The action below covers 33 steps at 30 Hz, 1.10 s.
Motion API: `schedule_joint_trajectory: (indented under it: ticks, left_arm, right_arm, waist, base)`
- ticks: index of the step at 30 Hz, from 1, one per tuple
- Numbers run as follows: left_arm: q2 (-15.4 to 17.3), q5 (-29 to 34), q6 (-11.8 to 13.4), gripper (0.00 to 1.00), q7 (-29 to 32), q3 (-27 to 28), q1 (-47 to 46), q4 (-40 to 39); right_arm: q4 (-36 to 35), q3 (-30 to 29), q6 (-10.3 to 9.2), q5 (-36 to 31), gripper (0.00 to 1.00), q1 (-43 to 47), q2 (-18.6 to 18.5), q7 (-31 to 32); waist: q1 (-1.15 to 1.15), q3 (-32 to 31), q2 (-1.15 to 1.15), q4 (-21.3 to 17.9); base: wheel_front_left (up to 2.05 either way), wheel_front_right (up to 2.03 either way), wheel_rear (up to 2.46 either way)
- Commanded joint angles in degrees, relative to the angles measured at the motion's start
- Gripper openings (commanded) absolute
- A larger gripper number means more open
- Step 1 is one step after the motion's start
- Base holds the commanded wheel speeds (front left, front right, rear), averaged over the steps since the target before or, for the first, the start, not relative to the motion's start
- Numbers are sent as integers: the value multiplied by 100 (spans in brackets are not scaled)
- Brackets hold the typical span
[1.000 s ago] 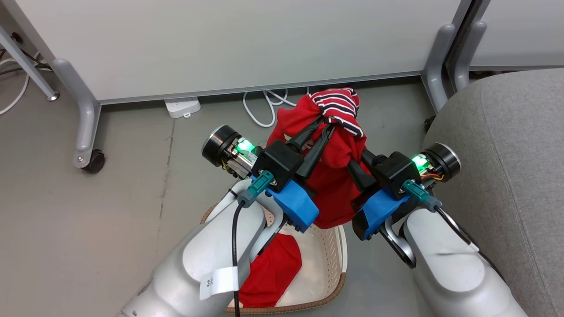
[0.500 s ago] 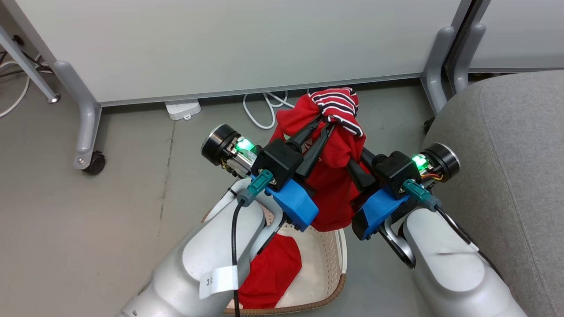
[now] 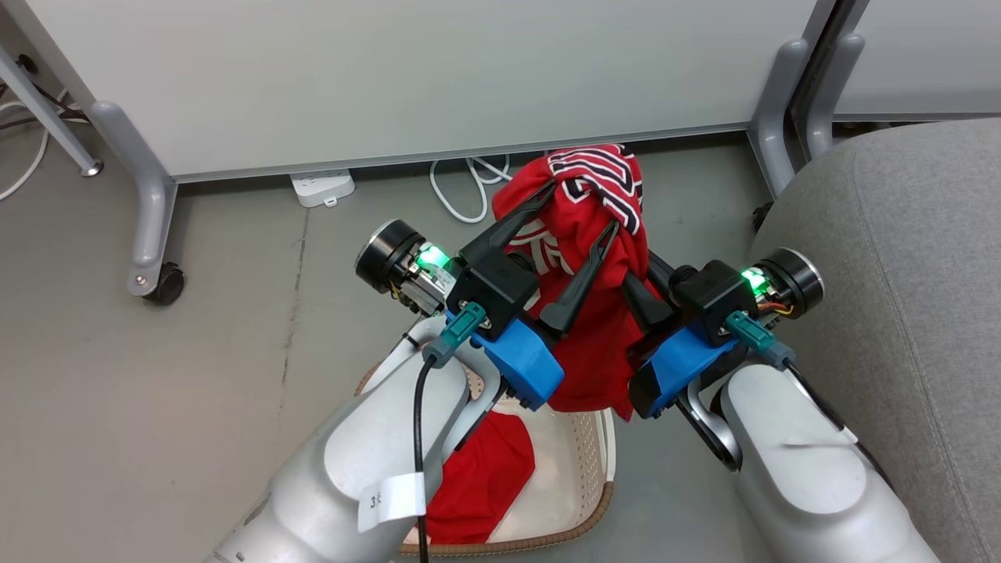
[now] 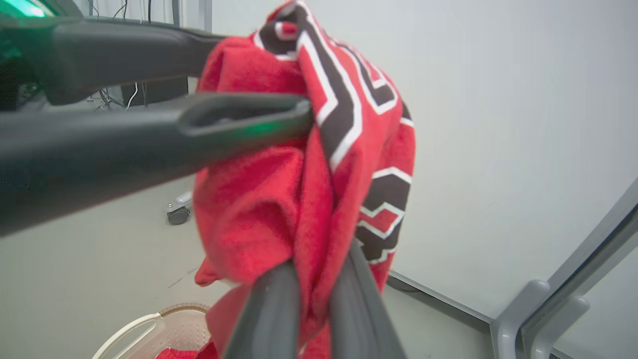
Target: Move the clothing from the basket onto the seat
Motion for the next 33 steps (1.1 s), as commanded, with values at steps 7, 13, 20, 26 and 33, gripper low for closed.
schedule_joint_trajectory:
  ticks: [7,13,20,26,33]
  left_arm:
    - [43,104,42,100,-16,66,22,-57]
    - [100,176,45,100,-16,57,92,-165]
    - [149,254,54,100,-16,42,127,-198]
    - [156,323,-12,100,-16,-53,142,-229]
    - [173,420,-91,100,-16,-198,136,-297]
  right_arm:
    - [-118,-197,1,55,0,-6,-37,-21]
    - [-307,-572,1,93,0,10,-103,-21]
    - [-621,-1085,1,133,0,45,-202,-21]
    - [-933,-1506,1,148,0,152,-241,-21]
    - [-1291,-2025,1,188,0,353,-169,-20]
  waist:
    - [0,103,0,-119]
    - [0,275,0,-386]
    - [0,525,0,-858]
    - [0,713,0,-1340]
    - [0,875,0,-1895]
  base:
    - [0,0,0]
    - [0,0,0]
    - [0,0,0]
    - [0,0,0]
    - [0,0,0]
